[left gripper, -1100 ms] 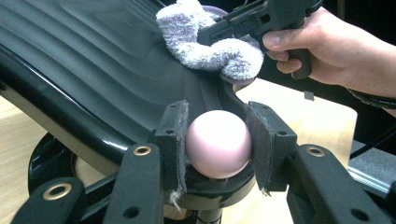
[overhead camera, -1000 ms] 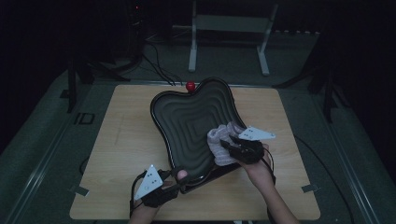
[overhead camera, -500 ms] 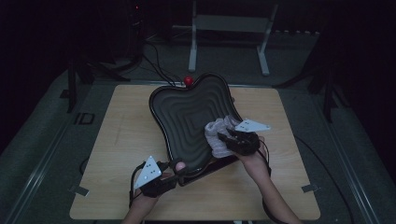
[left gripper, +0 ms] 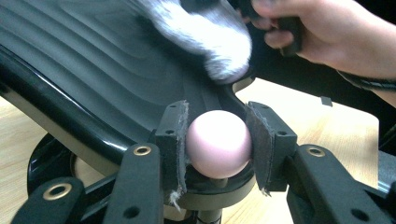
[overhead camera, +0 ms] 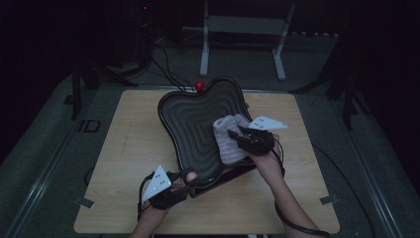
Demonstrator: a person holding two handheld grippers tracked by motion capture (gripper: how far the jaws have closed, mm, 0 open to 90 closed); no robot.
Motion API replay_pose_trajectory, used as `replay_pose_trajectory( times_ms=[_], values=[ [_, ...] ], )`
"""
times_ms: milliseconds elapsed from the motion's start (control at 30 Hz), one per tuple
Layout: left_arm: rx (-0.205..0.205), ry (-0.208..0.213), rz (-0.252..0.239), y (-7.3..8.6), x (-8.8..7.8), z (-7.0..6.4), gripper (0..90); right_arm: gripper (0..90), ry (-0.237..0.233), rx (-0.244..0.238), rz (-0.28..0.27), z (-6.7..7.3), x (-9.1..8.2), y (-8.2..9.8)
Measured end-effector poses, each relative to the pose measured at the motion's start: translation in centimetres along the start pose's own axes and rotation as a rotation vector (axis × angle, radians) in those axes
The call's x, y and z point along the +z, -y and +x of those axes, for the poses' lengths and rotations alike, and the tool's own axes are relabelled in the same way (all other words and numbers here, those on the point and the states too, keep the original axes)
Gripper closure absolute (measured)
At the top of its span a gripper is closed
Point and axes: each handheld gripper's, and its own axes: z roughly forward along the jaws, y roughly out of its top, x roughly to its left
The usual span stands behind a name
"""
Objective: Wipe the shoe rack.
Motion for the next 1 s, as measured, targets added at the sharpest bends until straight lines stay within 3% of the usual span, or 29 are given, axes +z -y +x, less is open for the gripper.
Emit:
replay_pose_trajectory(
  times_ms=[167,433,567,600,767,1000],
  values=[
    [0.004,0.0,0.003,0.0,0.0,0.0,60.5,68.5,-0.013,0.002,-0.021,-0.2,1.9,-3.4],
    [0.007,0.003,0.007,-0.1,0.0,0.0,60.4,68.3,-0.011,-0.034,-0.005,0.0,5.0,-6.8],
    [0.009,0.003,0.008,-0.1,0.0,0.1,60.5,68.1,-0.007,-0.013,0.006,-0.3,6.1,-7.7],
    [0.008,0.004,0.008,-0.1,0.0,0.1,60.4,67.9,-0.003,0.009,0.017,-0.7,7.2,-8.3],
    [0.007,0.006,0.007,-0.1,0.0,0.1,60.5,67.3,0.007,0.005,0.072,-1.0,8.6,-8.2],
    [0.012,-0.002,0.001,0.0,0.0,0.0,60.5,68.2,0.014,0.025,0.072,-0.7,8.1,-7.2]
  ],
)
